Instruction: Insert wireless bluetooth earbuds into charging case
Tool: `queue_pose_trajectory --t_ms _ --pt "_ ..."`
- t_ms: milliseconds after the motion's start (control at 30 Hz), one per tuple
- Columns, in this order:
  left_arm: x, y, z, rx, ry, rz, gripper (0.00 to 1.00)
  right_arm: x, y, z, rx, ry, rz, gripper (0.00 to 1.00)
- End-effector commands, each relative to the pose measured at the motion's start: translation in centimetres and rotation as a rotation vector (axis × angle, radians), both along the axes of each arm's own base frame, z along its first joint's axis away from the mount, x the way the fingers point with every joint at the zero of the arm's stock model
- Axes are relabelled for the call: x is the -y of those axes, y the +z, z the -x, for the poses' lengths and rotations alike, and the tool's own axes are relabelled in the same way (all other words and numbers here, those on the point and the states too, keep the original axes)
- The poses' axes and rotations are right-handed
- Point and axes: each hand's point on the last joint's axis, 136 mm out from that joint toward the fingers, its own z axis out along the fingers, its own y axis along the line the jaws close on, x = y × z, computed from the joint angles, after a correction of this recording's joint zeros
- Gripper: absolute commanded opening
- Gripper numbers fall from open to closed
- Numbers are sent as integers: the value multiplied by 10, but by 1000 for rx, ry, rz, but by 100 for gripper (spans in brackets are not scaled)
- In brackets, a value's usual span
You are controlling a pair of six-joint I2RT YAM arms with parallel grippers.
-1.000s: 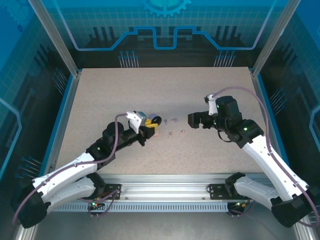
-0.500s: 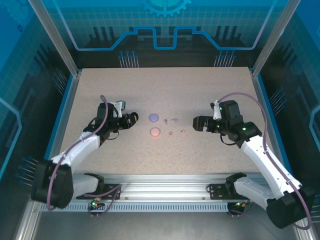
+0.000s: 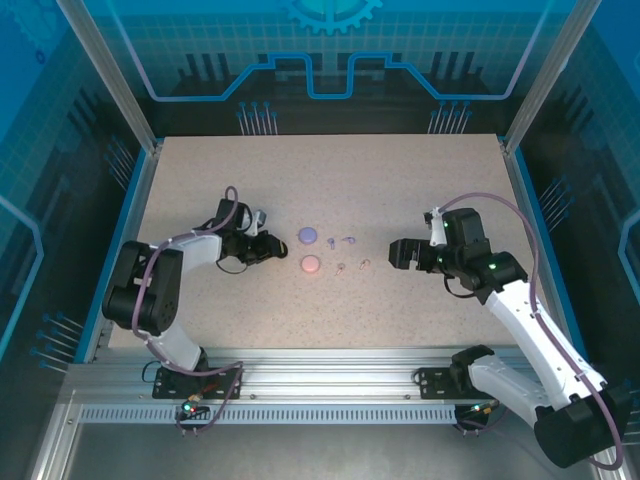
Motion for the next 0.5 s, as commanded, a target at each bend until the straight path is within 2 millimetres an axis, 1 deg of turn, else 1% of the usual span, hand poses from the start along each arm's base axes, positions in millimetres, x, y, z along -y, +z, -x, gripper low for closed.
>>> queue_pose_trajectory --t_ms 0,67,133,267,367,400,467 --pt "4 -2 0 -32 -24 22 9 6 -5 5 -33 -9 15 100" --pt "2 -7 0 -43 -26 10 12 5 -6 5 -42 -8 14 100" --pt "0 -10 -1 -41 -19 -9 21 4 -6 5 -45 -3 13 100" --pt "-4 -15 -2 -34 0 -27 33 2 -8 6 -62 21 22 100" --pt "-9 -20 -2 -40 3 -65 40 4 -16 10 -99 33 46 100" --pt "-11 -21 -1 -44 0 -78 43 3 -8 7 -81 35 48 100" --pt "-13 -20 -3 -34 -5 -98 48 2 -7 7 -83 48 58 100"
